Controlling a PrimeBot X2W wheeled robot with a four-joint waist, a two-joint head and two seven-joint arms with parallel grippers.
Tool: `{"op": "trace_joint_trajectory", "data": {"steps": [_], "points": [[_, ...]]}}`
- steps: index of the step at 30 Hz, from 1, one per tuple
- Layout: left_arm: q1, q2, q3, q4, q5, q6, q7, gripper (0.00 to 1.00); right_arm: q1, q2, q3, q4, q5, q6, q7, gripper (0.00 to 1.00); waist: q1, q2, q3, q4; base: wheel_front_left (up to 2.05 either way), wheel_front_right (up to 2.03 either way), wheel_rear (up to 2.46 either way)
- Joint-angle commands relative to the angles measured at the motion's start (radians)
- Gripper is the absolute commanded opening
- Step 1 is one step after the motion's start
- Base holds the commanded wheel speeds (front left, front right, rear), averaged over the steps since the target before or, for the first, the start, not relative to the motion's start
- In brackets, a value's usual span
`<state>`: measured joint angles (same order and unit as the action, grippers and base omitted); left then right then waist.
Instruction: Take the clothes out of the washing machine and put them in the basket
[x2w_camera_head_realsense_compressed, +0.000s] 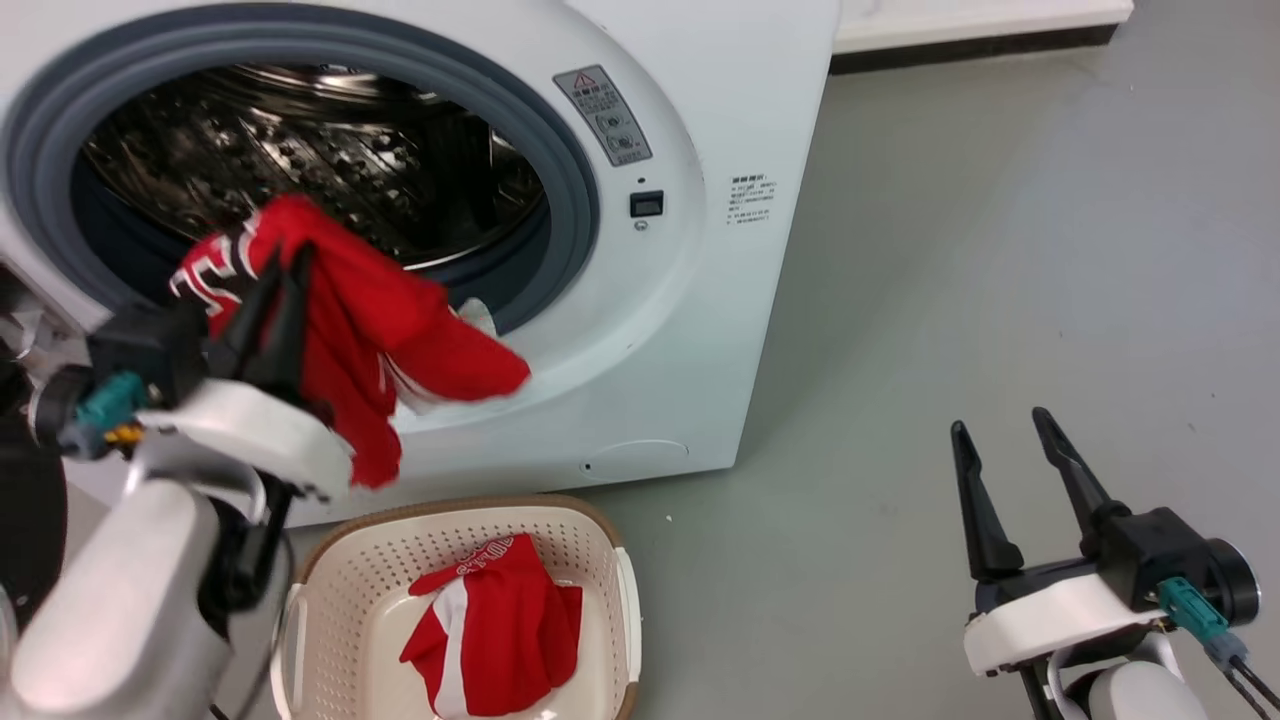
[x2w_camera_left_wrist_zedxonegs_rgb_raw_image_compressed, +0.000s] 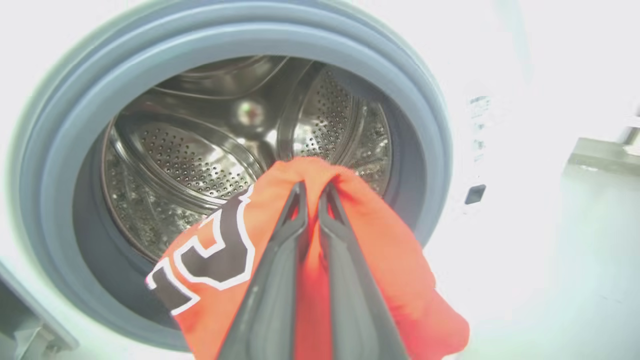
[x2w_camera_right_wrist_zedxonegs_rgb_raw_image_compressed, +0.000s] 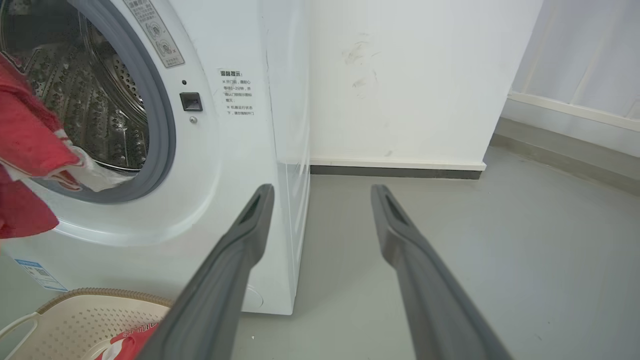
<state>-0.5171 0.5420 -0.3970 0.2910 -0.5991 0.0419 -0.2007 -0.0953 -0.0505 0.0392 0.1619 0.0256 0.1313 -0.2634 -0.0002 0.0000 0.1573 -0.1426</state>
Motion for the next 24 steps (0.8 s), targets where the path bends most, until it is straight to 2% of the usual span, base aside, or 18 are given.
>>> {"op": "trace_joint_trajectory", "data": {"steps": [1, 6, 11, 18, 24], "points": [[0.064, 0.011, -0.002, -0.090, -0.001, 0.033, 0.018, 0.00, 0.020, 0.001, -0.014, 0.000, 0.004, -0.001, -0.002, 1.00, 0.0002, 0.0000, -0.026, 0.016, 0.00, 0.00, 0.00], [0.227, 0.038, -0.032, -0.282, 0.001, 0.107, 0.100, 0.00, 0.034, 0.001, -0.030, -0.003, 0.003, -0.001, -0.002, 1.00, 0.0002, 0.0000, -0.039, 0.030, 0.00, 0.00, 0.00], [0.322, 0.043, -0.057, -0.313, -0.016, 0.136, 0.138, 0.00, 0.021, 0.001, -0.027, -0.014, 0.002, -0.001, -0.002, 1.00, 0.0002, 0.0000, -0.017, 0.032, 0.00, 0.00, 0.00], [0.318, 0.016, -0.085, -0.166, -0.037, 0.098, 0.134, 0.00, -0.012, 0.001, -0.014, -0.021, -0.010, -0.001, -0.002, 1.00, 0.0002, 0.0000, 0.055, 0.008, 0.00, 0.00, 0.00], [0.257, -0.032, -0.108, 0.060, -0.034, 0.049, 0.089, 0.00, -0.033, 0.001, -0.014, -0.045, -0.025, -0.001, -0.002, 1.00, 0.0002, 0.0000, 0.129, -0.031, 0.00, 0.00, 0.00]]}}
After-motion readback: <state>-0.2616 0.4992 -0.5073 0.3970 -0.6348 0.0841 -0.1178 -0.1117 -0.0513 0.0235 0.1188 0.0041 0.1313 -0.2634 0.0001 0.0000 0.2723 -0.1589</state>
